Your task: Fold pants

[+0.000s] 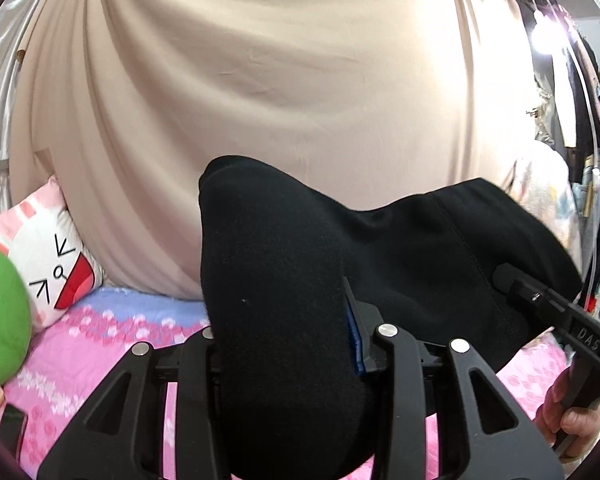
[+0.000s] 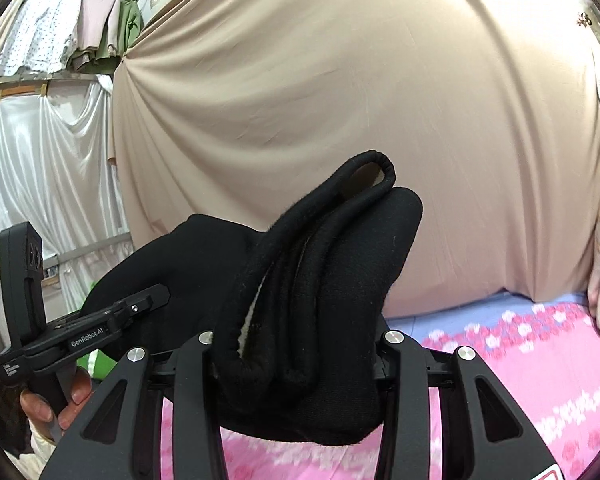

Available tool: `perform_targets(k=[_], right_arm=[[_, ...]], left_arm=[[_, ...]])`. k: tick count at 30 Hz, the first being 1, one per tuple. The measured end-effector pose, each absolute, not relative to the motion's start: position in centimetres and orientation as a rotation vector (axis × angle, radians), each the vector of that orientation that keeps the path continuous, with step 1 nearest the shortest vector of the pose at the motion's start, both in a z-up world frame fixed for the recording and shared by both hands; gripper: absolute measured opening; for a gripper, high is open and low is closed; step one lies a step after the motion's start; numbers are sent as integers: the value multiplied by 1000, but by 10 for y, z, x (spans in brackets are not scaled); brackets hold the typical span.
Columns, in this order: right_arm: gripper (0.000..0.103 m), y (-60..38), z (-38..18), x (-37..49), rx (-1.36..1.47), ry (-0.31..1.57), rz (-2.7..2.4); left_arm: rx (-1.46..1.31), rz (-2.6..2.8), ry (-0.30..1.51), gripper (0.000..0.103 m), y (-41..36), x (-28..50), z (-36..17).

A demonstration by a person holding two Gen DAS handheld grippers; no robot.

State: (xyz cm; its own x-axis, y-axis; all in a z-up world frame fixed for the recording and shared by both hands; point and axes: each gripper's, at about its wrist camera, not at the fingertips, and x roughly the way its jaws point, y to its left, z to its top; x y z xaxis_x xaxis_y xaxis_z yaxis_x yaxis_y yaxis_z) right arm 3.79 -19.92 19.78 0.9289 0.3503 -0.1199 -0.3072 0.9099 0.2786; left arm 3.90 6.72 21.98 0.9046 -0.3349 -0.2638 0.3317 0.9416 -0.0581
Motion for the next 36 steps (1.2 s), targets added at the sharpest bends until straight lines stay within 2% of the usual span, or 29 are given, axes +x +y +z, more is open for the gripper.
perform_targets(k=[9, 16, 28, 36], right_arm=[[39, -213, 182, 140, 309, 201, 342], [39, -217, 145, 207, 294, 226, 311], [39, -240, 39, 313, 391, 397, 278], [39, -238, -37, 356, 387, 614, 226]], left_arm=[[-10, -309, 277, 36, 48, 134, 204], [36, -278, 332, 36, 25, 214, 160], [96, -245, 524, 36, -4, 317, 55], [99, -258, 700, 36, -7, 359, -14]])
